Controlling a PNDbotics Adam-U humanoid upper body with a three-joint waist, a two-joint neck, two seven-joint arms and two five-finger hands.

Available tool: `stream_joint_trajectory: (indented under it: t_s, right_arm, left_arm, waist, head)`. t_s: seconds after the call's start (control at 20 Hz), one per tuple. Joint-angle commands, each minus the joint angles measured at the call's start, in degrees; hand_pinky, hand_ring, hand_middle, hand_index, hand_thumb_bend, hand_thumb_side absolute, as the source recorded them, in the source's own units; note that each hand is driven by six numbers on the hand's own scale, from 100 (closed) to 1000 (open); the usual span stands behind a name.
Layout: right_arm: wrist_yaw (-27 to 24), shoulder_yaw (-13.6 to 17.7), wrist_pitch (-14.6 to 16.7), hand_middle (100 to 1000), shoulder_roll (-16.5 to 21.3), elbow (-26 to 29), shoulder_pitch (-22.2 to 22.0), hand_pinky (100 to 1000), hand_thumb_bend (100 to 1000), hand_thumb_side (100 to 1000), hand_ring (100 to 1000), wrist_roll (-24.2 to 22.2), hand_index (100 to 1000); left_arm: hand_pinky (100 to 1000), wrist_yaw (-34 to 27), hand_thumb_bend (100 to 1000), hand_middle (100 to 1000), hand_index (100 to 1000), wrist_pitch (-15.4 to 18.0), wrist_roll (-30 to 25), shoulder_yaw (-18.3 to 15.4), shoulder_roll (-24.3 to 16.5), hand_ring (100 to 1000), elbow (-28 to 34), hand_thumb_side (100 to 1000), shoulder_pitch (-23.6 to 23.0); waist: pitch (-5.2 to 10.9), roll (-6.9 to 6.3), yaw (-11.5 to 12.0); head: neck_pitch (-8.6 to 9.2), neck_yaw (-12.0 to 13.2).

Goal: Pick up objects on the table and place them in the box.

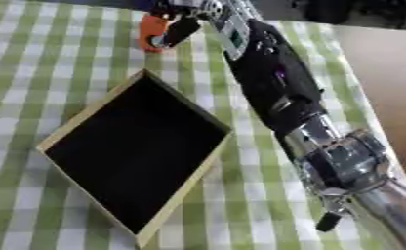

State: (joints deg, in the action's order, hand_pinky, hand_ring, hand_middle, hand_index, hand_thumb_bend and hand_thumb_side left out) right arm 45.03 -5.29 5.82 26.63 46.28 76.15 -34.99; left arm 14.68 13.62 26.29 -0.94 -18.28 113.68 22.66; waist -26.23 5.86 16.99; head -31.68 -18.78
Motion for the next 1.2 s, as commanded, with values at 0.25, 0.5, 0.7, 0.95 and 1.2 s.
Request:
stream_joint_trajectory:
  t_s: [0.25, 0.5, 0.7, 0.95, 1.2]
  right_arm:
    - [0.3, 0.19, -0.15, 882, 1.78, 0.42, 0.8, 866, 289, 484, 906, 0.6, 920]
    - [0.07, 0.7, -0.78, 879, 1.99, 1.02, 1.47, 864, 290, 497, 898, 1.86, 914]
    - [0.43, 0.89, -1.42, 878, 2.06, 1.15, 1.81, 863, 295, 507, 896, 2.73, 913]
    - [0.53, 1.05, -2.01, 875, 2.23, 1.43, 2.15, 862, 302, 517, 892, 3.87, 910]
    - [1.95, 0.88, -2.7, 904, 2.29, 1.25, 1.95, 889, 348, 530, 919, 5.27, 925]
  left_arm:
    - [787, 0.47, 457, 773, 739, 0.01, -0.48, -0.56, -1.1, 718, 0.91, 640, 0.58]
    - [787, 0.71, 456, 773, 738, -0.19, -0.88, -0.56, -1.2, 716, 0.91, 644, 0.41]
    - [787, 0.8, 455, 773, 735, -0.23, -1.18, -0.58, -1.23, 715, 0.91, 646, 0.43]
    - [788, 0.88, 454, 773, 734, -0.36, -1.52, -0.58, -1.26, 715, 0.91, 648, 0.4]
    - [789, 0.91, 448, 773, 733, -0.37, -1.87, -0.52, -1.14, 715, 0.91, 650, 0.73]
  waist:
    - [0.72, -0.18, 0.0]
    - [0.7, -0.25, -0.25]
    - [0.62, -0.25, -0.23]
    - [0.6, -0.15, -0.39]
    - [0.23, -0.03, -0.22]
  head:
    - [0.78, -0.04]
    - [0.47, 0.15]
    - [0.5, 0.15]
    - [0.31, 0.36]
    - [1.0, 0.22]
